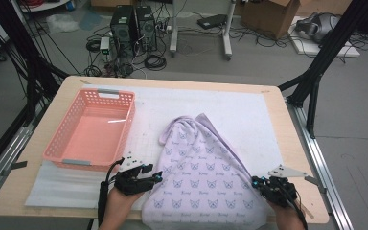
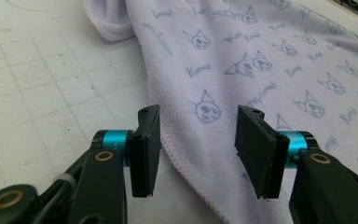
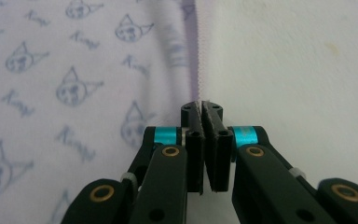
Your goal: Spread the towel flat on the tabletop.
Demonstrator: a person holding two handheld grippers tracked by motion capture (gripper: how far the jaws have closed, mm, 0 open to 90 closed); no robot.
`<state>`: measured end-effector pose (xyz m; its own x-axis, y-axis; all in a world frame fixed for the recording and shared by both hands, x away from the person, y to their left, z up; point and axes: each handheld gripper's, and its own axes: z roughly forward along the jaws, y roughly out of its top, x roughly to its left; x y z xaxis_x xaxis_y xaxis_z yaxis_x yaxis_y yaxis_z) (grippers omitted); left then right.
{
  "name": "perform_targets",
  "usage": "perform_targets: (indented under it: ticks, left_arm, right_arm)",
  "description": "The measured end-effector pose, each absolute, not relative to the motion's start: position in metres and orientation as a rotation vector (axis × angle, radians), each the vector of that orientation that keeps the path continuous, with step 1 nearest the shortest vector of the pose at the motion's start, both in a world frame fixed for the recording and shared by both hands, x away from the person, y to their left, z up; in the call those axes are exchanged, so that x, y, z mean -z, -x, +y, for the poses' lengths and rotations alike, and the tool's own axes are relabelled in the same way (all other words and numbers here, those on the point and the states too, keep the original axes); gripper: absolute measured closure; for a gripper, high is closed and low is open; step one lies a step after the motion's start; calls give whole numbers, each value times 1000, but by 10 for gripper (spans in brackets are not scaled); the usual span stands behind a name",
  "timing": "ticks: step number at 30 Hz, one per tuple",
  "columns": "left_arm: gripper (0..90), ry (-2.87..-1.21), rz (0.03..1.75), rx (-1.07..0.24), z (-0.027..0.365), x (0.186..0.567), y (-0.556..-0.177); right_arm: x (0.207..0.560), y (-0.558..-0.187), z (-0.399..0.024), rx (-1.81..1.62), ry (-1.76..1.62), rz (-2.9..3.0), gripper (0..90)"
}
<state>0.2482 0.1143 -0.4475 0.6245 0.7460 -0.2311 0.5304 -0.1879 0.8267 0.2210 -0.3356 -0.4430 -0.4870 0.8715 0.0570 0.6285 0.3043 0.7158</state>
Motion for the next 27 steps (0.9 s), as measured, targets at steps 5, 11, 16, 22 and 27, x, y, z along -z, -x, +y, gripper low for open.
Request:
perform_targets:
  ticks: [5,11,16,22,27]
  left_arm:
    - [508,-1841,1013,-267,117,446,-246]
    - [507,-1850,1009,-266,115,448,-248]
    - [505,-1839,1004,-269,117,446,-251]
    - [503,-1835,973,-267,113,442,-264]
    - [497,-1828,962,-252,110,441,-278]
  right_arm:
    - [439,-193,-356,-955,-1408,2254,874]
    - [432,-189,-359,-1047,-1386,2206,681]
    - [429,-202,-350,-1080,-1329,2183,676]
    - [428,-226,-340,-1083,-1272,2194,666]
    - [429,-257,-327,-1071,-1203,2234,631]
